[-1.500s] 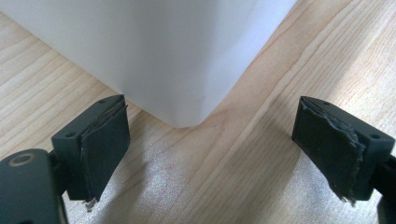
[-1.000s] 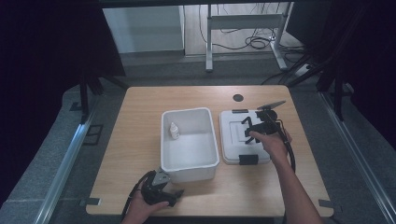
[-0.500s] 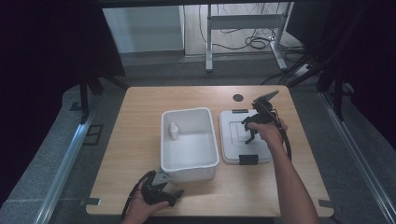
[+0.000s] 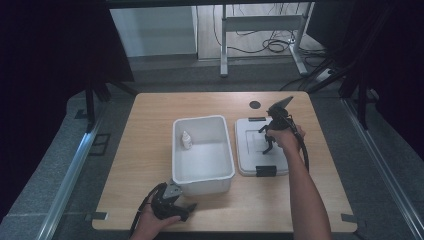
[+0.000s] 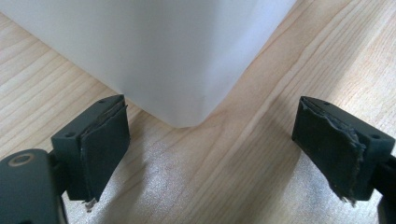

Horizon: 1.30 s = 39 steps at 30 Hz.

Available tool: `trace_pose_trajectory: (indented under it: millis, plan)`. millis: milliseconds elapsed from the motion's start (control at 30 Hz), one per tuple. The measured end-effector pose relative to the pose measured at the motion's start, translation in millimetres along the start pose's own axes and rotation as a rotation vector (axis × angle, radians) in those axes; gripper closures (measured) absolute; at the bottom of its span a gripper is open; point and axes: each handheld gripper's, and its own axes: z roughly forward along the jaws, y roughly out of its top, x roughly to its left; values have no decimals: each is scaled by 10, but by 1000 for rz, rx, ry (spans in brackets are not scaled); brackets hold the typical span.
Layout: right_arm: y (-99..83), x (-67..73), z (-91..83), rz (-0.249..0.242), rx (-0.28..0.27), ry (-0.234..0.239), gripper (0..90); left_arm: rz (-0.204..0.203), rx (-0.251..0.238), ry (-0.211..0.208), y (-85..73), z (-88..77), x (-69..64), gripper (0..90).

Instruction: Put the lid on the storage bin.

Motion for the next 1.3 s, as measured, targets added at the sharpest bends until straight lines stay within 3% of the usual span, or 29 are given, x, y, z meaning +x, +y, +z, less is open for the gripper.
trace_pose_trajectory:
  millis: [133,200,267,567,1000,1300]
  plan:
    - [5,-4,-6,21,1,27,825,0,-1,0,0,1,0,110]
    - [11,-10,-15,59,-5,55,847,0,-1,0,0,1,0,110]
    - [12,6,-23,68,-15,54,854,0,-1,0,0,1,0,110]
    - [-21,37,-96,68,-25,50,856,0,-1,0,0,0,0,111]
    - [-117,-38,-459,78,-93,76,855,-2,-1,1,0,1,-1,110]
    - [-180,-20,-599,66,-123,97,855,-2,-1,1,0,1,-1,110]
